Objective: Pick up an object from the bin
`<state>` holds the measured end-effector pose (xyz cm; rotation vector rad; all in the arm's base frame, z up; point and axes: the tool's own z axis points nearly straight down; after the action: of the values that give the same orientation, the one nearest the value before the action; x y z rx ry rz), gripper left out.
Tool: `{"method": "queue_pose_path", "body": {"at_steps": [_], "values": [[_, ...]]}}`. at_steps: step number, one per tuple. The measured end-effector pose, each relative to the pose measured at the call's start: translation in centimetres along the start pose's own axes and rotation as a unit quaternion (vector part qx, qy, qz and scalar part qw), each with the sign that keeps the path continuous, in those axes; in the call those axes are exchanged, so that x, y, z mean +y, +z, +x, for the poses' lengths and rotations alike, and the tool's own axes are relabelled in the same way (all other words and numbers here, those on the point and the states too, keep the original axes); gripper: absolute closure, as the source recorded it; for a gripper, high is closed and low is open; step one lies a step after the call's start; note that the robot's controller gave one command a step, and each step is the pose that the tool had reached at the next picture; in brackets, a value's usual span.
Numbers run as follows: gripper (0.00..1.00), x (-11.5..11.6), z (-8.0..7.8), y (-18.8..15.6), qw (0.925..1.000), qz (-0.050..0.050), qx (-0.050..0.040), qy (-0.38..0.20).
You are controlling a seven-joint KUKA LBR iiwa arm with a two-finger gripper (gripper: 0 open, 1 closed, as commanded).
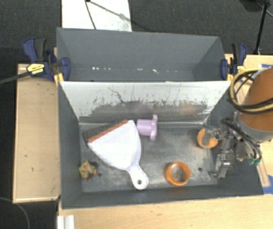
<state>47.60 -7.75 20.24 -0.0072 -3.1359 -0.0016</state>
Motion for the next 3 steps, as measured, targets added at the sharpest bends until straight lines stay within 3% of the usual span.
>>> {"method": "queue_pose_path", "body": {"at_steps": [1,2,3], "values": [[0.00,0.0,-0.2,-0.4,1.0000,0.001,-0.0042,-0.002],[0.00,1.3,-0.3,3.2,0.9994,0.001,-0.0071,-0.035],[0.00,5.7,-0.6,7.7,0.9901,0.000,-0.0027,-0.141]]}}
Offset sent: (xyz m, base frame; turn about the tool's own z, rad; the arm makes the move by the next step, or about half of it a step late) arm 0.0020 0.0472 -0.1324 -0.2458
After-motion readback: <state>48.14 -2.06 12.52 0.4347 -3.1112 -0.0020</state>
